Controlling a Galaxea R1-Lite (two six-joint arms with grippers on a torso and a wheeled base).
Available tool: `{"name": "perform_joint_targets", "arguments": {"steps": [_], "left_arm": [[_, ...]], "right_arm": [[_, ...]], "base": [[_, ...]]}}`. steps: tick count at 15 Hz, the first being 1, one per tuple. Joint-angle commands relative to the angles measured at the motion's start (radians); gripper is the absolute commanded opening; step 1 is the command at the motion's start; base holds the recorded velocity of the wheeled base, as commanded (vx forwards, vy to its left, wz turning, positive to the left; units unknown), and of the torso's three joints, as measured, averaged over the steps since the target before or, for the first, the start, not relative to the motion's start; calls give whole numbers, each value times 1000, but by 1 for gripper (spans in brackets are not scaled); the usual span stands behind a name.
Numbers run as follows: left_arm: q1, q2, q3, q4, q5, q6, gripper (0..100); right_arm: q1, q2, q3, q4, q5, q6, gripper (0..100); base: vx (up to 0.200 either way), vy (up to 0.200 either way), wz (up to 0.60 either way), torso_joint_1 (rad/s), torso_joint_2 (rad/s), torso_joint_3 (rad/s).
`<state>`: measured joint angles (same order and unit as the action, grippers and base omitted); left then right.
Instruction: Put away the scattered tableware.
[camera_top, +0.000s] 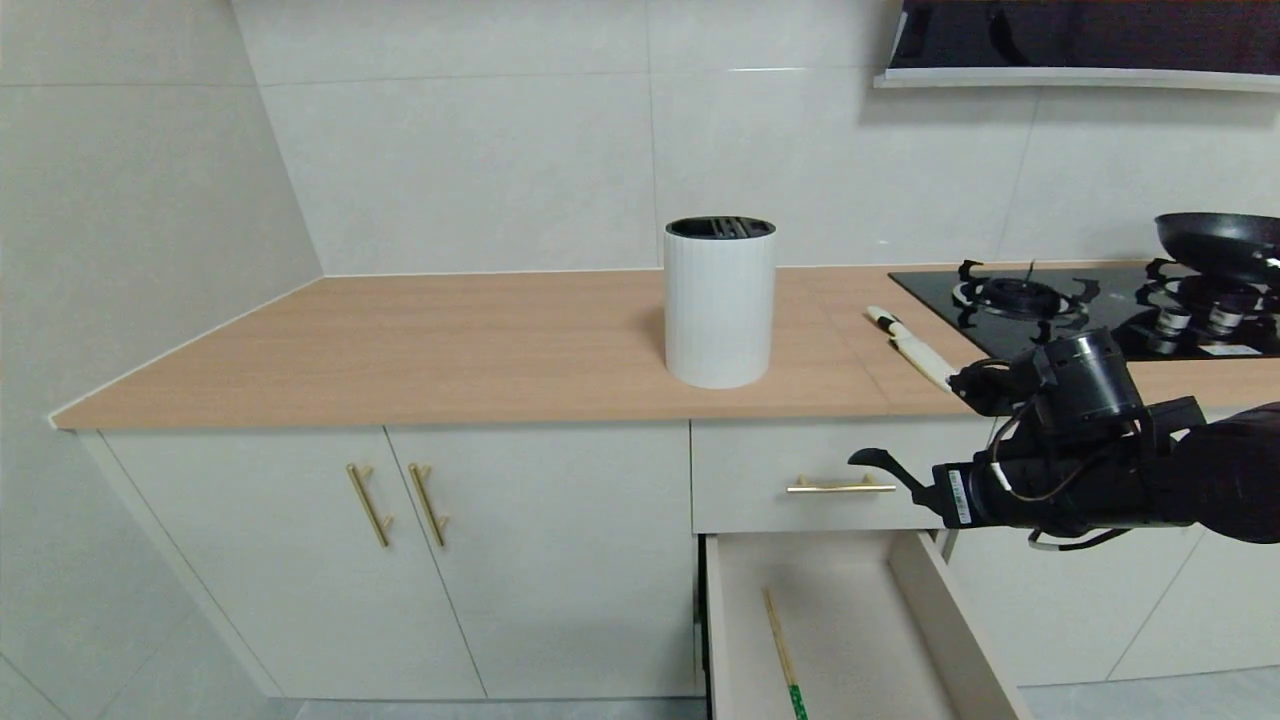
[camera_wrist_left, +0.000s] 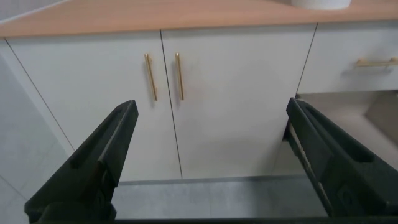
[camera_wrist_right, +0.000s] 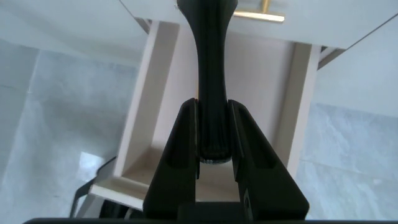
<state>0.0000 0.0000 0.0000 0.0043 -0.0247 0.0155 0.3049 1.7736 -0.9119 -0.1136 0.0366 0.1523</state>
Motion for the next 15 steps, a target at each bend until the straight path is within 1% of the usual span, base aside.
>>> {"name": "perform_joint_targets", "arguments": {"steps": [1, 3, 8, 13, 15], "left_arm": [[0, 0, 0, 0, 0, 0, 100], [0, 0, 0, 0, 0, 0, 100], [0, 0, 0, 0, 0, 0, 100], [0, 0, 0, 0, 0, 0, 100], [0, 2, 0, 0, 0, 0, 100]], "right_arm": [[0, 12, -1, -11, 0, 0, 0], [-3, 21, 5, -41, -3, 0, 0], [-3, 35, 5, -43, -14, 0, 0], [-3, 47, 7, -43, -17, -4, 0], [-3, 49, 7, -43, -17, -5, 0]], "base": [[0, 0, 0, -198, 515, 290], [0, 0, 0, -190, 491, 295], [0, 0, 0, -175, 472, 294], [0, 0, 0, -136, 458, 309], [0, 0, 0, -76, 425, 320]]}}
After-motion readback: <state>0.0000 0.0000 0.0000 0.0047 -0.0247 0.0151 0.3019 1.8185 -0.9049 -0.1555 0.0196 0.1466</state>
